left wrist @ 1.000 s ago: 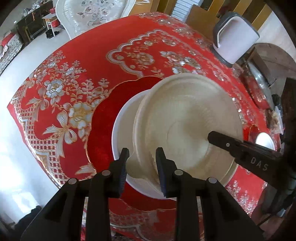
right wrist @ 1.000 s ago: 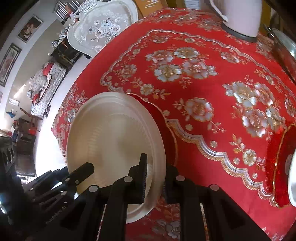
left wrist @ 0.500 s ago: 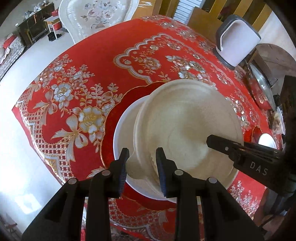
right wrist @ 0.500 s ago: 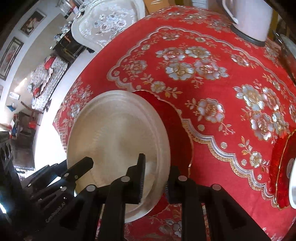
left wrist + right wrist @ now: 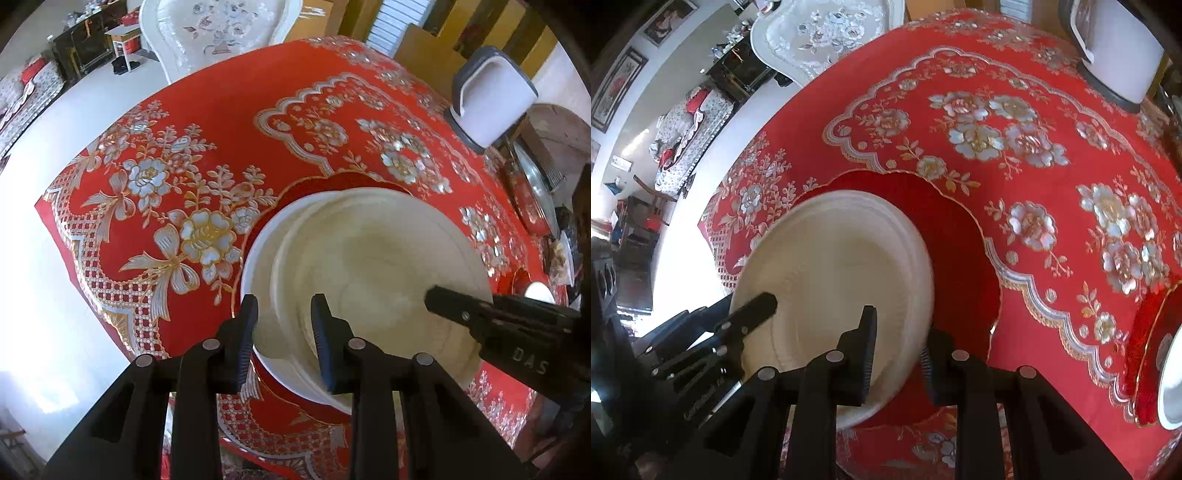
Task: Organize plates and bowls
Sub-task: 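Carry the beige bowl with both tools and lower it onto the white plate, then open both tools and lift them off the beige bowl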
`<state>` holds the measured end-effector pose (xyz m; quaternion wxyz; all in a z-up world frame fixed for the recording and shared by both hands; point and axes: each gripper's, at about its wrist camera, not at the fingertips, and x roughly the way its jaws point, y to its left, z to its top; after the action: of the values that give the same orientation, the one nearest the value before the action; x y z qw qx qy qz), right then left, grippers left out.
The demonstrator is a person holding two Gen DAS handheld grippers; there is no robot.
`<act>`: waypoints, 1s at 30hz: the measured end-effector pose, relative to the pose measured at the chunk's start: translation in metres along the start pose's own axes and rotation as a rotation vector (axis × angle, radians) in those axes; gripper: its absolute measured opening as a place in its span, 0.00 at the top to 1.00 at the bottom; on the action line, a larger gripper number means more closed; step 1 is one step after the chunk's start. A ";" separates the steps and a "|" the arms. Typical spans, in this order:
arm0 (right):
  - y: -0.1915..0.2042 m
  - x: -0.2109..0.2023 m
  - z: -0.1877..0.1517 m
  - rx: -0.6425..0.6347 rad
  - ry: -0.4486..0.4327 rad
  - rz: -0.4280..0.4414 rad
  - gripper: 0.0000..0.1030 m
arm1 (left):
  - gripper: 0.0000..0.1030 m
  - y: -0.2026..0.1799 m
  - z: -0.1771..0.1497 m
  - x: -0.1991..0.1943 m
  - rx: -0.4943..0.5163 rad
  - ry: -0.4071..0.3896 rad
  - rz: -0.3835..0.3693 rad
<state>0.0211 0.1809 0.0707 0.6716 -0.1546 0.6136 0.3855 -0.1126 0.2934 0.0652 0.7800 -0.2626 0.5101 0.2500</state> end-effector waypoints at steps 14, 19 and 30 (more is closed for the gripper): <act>-0.039 -0.045 -0.018 0.093 -0.093 0.070 0.66 | 0.45 -0.018 0.004 -0.025 0.091 -0.094 0.056; -0.050 -0.055 -0.025 0.129 -0.117 0.080 0.66 | 0.45 -0.036 0.009 -0.036 0.137 -0.131 0.030; -0.112 -0.100 -0.070 0.285 -0.220 -0.009 0.57 | 0.45 -0.128 0.007 -0.036 0.343 -0.152 -0.092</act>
<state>0.0564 0.0272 0.1216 0.7516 -0.0172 0.5840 0.3061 -0.0369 0.1993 0.1210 0.8600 -0.1294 0.4724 0.1428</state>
